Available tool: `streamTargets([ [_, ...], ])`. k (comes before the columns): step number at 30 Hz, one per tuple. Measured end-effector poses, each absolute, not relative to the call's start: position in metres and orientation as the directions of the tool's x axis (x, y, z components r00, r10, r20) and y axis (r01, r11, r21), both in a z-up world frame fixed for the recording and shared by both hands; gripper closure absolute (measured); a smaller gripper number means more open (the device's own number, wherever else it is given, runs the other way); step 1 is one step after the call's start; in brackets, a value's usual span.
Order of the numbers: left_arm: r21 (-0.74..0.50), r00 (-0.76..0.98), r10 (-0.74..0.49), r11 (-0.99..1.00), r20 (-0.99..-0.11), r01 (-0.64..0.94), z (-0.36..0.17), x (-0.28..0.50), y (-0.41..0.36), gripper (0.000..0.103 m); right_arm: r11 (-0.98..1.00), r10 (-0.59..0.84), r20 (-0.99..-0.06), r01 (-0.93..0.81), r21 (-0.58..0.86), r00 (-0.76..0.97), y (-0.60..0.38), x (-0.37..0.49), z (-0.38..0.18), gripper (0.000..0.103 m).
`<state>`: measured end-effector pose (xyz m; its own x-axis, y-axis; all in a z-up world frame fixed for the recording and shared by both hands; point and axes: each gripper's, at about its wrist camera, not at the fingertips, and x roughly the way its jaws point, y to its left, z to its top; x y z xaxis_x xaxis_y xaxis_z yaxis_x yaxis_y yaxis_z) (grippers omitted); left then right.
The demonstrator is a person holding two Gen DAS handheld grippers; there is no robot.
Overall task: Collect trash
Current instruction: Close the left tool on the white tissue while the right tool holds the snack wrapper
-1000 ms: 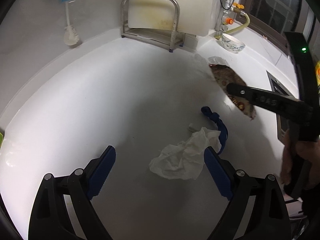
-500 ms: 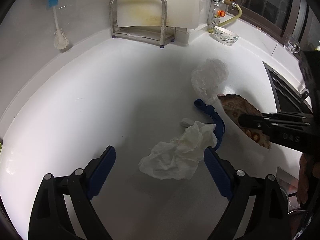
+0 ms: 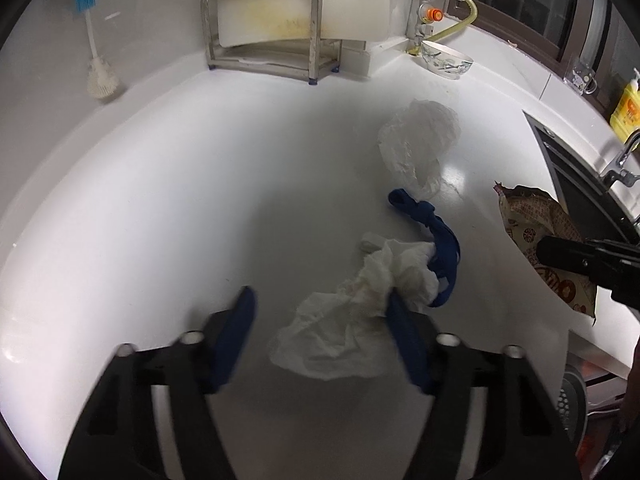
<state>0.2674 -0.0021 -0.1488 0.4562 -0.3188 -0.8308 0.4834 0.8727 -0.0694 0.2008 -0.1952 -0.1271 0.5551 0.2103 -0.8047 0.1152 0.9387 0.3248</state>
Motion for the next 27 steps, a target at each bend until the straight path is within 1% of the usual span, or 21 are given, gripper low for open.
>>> streamTargets([
  [1,-0.081,0.448,-0.327,0.871,-0.832,0.485,-0.149,0.267,-0.001,0.058,0.938,0.21,-0.804,0.116,0.326,0.556,-0.195,0.2,-0.127,0.081],
  [2,-0.094,0.442,-0.336,0.869,-0.832,0.485,-0.149,0.267,-0.001,0.062,0.936,0.212,-0.802,0.118,0.33,0.558,-0.194,0.197,-0.127,0.081],
  [4,-0.107,0.435,-0.346,0.868,-0.831,0.486,-0.148,0.264,0.0,0.08,0.934,0.215,-0.8,0.119,0.335,0.561,-0.192,0.194,-0.126,0.081],
  [7,-0.113,0.435,-0.347,0.871,-0.831,0.479,-0.145,0.26,0.001,0.091,0.933,0.219,-0.798,0.119,0.339,0.562,-0.19,0.193,-0.125,0.081],
  [9,-0.12,0.434,-0.35,0.873,-0.83,0.473,-0.142,0.258,0.002,0.094,0.932,0.219,-0.794,0.118,0.342,0.567,-0.187,0.19,-0.123,0.081],
  [18,-0.144,0.458,-0.36,0.886,-0.813,0.441,-0.122,0.243,0.016,0.095,0.934,0.224,-0.778,0.099,0.344,0.586,-0.177,0.169,-0.113,0.081],
  [27,-0.141,0.504,-0.361,0.896,-0.784,0.422,-0.096,0.212,0.024,0.095,0.938,0.23,-0.764,0.073,0.34,0.602,-0.168,0.139,-0.099,0.081],
])
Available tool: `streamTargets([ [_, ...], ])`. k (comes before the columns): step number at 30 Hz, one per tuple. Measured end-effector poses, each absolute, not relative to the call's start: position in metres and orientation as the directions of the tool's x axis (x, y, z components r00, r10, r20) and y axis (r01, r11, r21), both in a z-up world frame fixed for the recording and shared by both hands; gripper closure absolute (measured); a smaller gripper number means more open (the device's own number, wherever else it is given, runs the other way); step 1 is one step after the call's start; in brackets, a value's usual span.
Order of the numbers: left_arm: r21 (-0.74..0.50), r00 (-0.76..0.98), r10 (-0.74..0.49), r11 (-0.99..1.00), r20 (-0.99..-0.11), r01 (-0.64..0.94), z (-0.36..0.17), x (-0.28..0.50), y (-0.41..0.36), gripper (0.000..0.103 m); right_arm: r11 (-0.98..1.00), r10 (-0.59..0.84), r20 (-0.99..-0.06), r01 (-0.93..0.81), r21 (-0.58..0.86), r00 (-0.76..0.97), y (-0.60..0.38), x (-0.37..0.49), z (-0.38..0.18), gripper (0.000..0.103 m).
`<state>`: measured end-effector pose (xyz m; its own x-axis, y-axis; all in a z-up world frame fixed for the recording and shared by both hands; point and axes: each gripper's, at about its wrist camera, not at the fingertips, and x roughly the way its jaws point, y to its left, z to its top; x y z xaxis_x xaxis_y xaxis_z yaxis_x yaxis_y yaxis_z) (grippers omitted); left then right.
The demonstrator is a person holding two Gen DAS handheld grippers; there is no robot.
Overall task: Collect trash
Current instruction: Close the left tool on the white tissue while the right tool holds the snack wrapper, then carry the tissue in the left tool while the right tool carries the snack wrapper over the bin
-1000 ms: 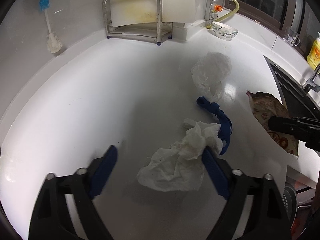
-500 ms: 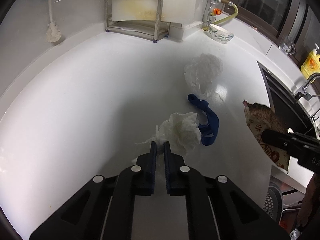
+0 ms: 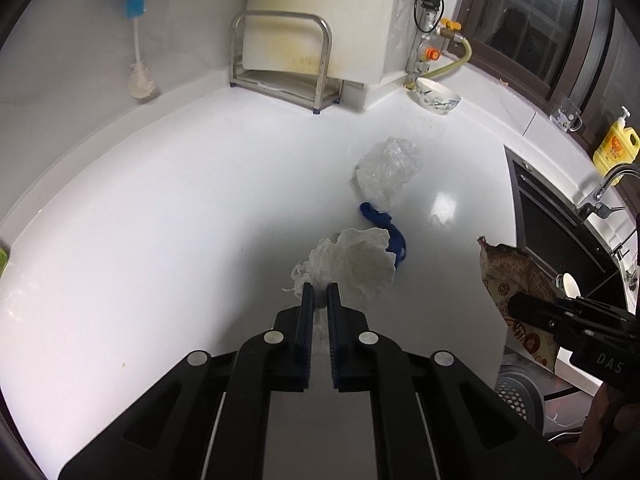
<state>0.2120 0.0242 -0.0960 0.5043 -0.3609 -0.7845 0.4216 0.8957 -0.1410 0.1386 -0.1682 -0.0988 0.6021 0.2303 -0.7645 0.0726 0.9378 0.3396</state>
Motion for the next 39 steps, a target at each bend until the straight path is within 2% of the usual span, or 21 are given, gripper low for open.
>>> streamTargets([
  [22,-0.13,0.5,-0.332,0.909,-0.8,0.395,-0.08,0.087,-0.024,0.095,0.939,0.272,-0.75,0.004,0.344,0.602,-0.206,0.021,-0.092,0.081],
  [39,-0.113,0.486,-0.317,0.908,-0.814,0.404,-0.089,-0.013,-0.089,0.095,0.942,0.289,-0.771,-0.027,0.334,0.568,-0.25,-0.068,-0.117,0.081],
])
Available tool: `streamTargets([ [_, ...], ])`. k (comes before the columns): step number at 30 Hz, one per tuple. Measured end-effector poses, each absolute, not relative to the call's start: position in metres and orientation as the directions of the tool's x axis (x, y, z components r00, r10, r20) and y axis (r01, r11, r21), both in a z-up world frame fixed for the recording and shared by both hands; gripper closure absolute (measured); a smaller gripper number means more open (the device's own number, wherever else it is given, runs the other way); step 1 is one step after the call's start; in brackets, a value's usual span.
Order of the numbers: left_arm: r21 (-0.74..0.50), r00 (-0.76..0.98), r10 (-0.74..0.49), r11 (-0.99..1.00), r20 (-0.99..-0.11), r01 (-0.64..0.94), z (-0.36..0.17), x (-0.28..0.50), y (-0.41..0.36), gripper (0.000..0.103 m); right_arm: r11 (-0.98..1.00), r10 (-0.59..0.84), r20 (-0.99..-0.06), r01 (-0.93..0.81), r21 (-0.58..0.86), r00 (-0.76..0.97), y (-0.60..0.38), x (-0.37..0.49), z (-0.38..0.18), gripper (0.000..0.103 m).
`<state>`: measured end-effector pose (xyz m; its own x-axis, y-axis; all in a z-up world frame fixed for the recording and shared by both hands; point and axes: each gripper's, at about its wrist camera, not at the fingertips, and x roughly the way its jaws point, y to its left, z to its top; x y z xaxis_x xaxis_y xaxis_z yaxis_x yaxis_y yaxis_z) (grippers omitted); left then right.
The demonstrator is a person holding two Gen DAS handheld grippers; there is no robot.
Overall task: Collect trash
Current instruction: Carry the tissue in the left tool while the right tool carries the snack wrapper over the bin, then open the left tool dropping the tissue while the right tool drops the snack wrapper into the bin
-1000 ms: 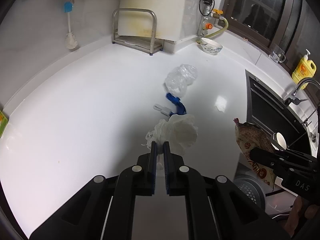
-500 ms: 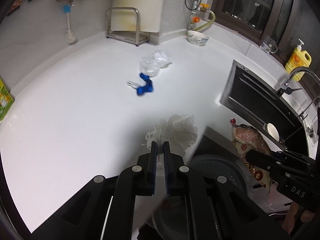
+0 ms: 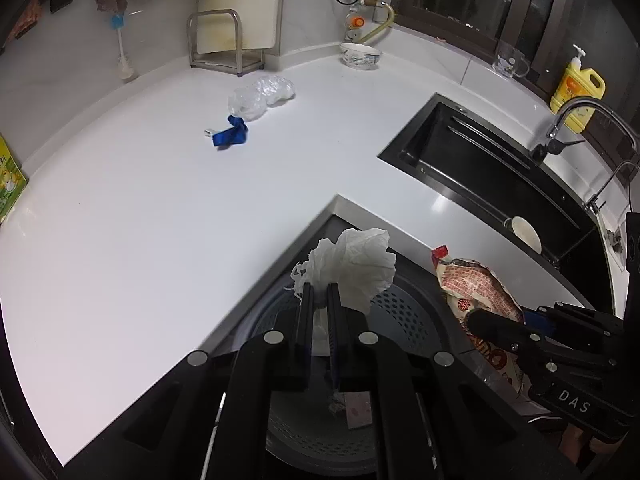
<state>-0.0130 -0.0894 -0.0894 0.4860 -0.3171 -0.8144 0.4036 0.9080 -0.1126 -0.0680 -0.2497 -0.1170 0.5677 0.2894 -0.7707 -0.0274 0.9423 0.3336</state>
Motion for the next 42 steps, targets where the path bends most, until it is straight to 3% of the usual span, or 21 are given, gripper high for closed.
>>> streamTargets([
  [25,-0.056,0.422,-0.227,0.924,-0.878,0.379,-0.147,-0.061,-0.107,0.095,0.934,0.337,-0.836,-0.043,0.354,0.433,-0.253,-0.085,-0.194,0.081],
  [42,-0.048,0.376,-0.183,0.939,-0.908,0.34,-0.18,-0.053,-0.099,0.095,0.94,0.335,-0.877,-0.055,0.338,0.344,-0.243,-0.073,-0.21,0.081],
])
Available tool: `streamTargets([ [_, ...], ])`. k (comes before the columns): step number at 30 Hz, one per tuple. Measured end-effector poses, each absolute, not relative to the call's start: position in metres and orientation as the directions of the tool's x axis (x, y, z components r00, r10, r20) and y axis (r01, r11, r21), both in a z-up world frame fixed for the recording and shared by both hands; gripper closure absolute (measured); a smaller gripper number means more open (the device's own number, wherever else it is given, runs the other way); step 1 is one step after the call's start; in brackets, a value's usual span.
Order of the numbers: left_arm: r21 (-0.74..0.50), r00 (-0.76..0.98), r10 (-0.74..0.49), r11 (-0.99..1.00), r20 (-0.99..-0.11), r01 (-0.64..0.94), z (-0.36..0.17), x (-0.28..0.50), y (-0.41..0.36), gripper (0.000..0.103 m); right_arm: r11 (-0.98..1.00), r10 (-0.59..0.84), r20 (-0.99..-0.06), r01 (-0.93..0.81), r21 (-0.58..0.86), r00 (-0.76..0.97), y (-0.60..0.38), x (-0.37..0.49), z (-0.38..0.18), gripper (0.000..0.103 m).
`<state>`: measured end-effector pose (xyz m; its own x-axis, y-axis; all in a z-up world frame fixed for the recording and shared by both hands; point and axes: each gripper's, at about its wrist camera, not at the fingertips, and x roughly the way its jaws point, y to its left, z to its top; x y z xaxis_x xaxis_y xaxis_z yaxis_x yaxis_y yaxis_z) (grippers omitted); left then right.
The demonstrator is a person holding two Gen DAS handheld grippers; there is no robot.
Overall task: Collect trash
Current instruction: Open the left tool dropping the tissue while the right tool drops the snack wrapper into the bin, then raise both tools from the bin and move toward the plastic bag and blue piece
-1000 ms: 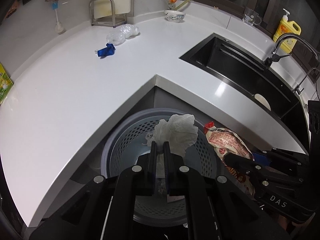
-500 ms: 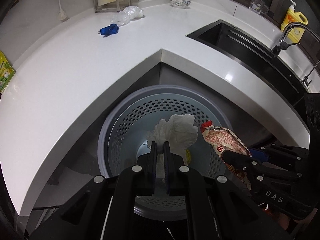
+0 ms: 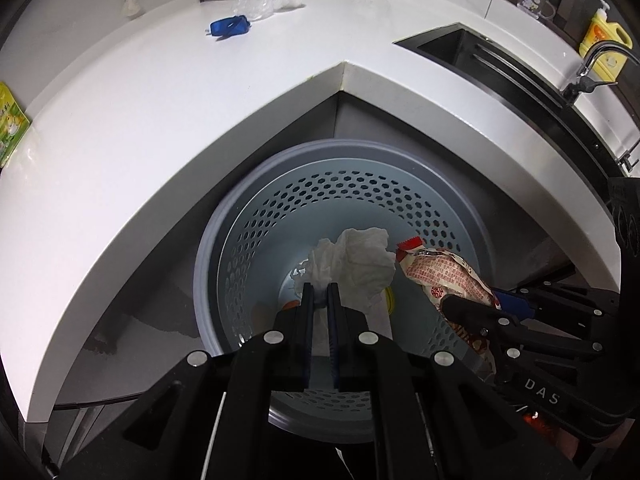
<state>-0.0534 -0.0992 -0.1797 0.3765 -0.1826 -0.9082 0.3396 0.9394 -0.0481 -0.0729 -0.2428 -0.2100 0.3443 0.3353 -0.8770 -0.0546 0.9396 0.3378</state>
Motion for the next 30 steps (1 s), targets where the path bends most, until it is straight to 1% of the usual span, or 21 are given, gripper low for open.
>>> streamTargets([
  [17,-0.041,0.353,-0.144,0.958,-0.925,0.284,-0.197,-0.046,-0.086,0.095,0.944,0.325,-0.893,-0.051,0.326,0.312,-0.235,-0.056,-0.227,0.081],
  [21,-0.032,0.367,-0.136,0.961,-0.92,0.276,-0.192,-0.044,-0.084,0.093,0.944,0.325,-0.888,-0.053,0.326,0.327,-0.235,-0.057,-0.223,0.081],
  [22,-0.03,0.37,-0.134,0.961,-0.919,0.275,-0.191,-0.044,-0.083,0.088,0.944,0.326,-0.886,-0.053,0.327,0.331,-0.235,-0.057,-0.222,0.08],
  [23,-0.028,0.373,-0.133,0.961,-0.918,0.274,-0.19,-0.044,-0.083,0.085,0.944,0.324,-0.885,-0.053,0.326,0.334,-0.235,-0.058,-0.22,0.074],
  [24,-0.025,0.377,-0.13,0.962,-0.917,0.27,-0.189,-0.044,-0.082,0.074,0.945,0.32,-0.885,-0.053,0.322,0.338,-0.235,-0.058,-0.219,0.069],
  [25,-0.024,0.381,-0.128,0.964,-0.916,0.266,-0.188,-0.045,-0.081,0.062,0.946,0.318,-0.884,-0.051,0.321,0.344,-0.235,-0.058,-0.218,0.06],
  [26,-0.023,0.387,-0.127,0.965,-0.913,0.262,-0.187,-0.045,-0.08,0.056,0.946,0.318,-0.882,-0.05,0.321,0.349,-0.236,-0.059,-0.217,0.057],
  [27,-0.02,0.398,-0.124,0.967,-0.909,0.256,-0.185,-0.045,-0.078,0.049,0.946,0.317,-0.879,-0.049,0.321,0.355,-0.238,-0.061,-0.216,0.057],
  [30,-0.018,0.404,-0.122,0.968,-0.907,0.25,-0.181,-0.045,-0.076,0.048,0.947,0.311,-0.878,-0.042,0.318,0.364,-0.241,-0.064,-0.213,0.057],
])
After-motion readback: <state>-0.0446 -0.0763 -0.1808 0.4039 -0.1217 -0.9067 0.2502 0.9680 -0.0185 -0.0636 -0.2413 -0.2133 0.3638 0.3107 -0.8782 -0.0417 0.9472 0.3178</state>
